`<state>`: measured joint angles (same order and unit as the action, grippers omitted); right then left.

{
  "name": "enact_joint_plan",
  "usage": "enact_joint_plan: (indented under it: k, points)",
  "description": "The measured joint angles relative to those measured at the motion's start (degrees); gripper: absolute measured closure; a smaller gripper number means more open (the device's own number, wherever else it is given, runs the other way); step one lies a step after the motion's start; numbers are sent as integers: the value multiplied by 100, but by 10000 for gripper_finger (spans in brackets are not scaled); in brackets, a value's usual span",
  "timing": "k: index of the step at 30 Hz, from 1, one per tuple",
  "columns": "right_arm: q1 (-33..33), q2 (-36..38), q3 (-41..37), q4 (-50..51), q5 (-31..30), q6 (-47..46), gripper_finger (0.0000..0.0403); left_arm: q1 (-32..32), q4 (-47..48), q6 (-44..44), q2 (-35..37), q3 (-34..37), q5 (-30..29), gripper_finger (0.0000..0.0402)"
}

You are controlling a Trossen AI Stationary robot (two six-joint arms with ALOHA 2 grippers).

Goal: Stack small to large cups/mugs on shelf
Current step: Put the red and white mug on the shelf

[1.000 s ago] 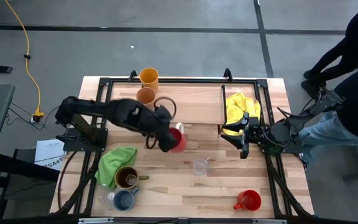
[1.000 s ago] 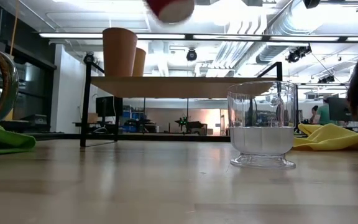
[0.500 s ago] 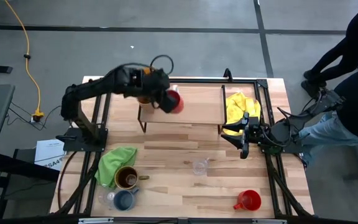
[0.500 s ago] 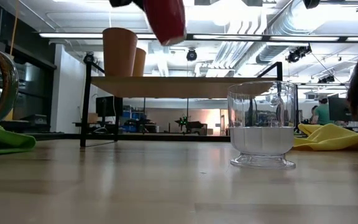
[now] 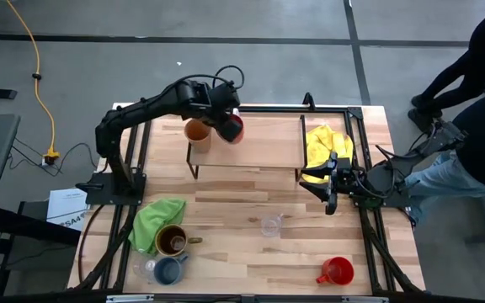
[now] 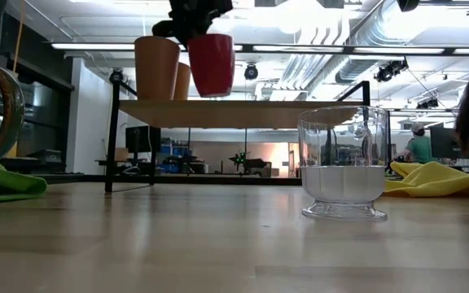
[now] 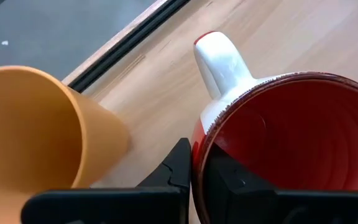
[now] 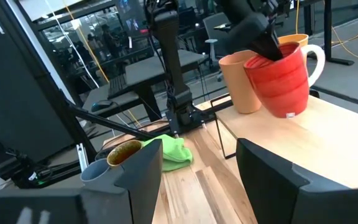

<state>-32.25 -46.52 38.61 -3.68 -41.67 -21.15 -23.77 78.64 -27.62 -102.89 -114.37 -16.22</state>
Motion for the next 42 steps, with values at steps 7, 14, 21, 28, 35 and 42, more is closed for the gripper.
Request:
enact_joint_plan:
  k: [7,14,21,28,35,42]
  points:
    - [2,0,0,-2,-2,-2,206,-187,-45,42,-69,0,-220,394]
    - [2,-2,0,-12,-2,-2,206,-298,-50,548,-246,0,38,394]
    - [2,-2,0,-39,-2,-2,206,-297,-62,641,-413,0,-148,394]
    - [2,-2,0,-42,0,-3,206,-344,-151,669,-416,0,-479,394]
    - [2,-2,0,-42,2,-111,206,-404,-254,797,-416,0,-430,386]
    - [2,-2,0,-42,2,-111,206,-399,-275,812,-416,0,-438,346]
